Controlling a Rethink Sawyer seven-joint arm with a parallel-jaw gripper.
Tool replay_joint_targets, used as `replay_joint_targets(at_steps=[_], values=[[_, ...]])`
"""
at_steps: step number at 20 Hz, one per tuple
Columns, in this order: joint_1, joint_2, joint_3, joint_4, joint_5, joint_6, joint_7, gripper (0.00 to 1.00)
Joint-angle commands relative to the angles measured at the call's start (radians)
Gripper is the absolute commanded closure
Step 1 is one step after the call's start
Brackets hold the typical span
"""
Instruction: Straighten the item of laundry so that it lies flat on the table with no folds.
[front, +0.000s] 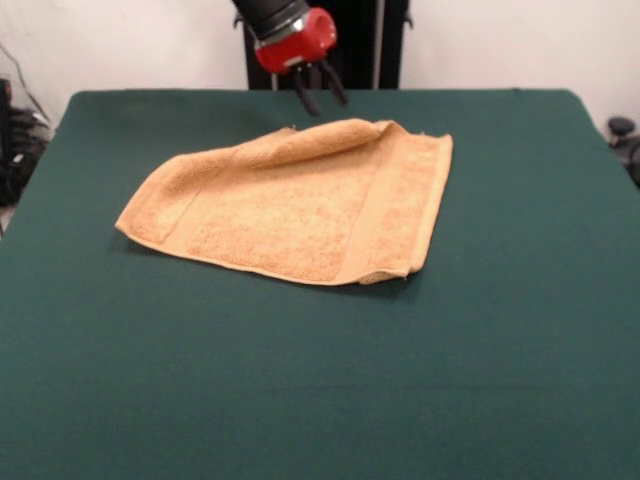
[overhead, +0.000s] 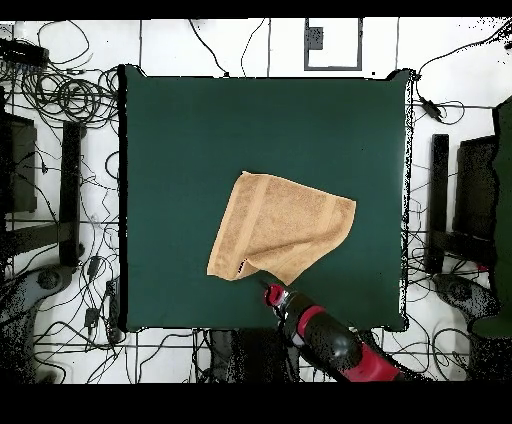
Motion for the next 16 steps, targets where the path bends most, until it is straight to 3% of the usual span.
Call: replay_joint_targets(at_steps=[1,4,8,16], values=[[0.049,0.061,0.084,-0.205,0.004,0.002,0.133,0.0],[0.116,0.0,0.037,-0.256,-0.107,-0.119,0.076,0.0],[0.122,-0.006,0.041,-0.294,-0.227,-0.215,0.064,0.0],[0.153,-0.008,0.002,-0.301,-0.266,-0.283,0.143,0.0]])
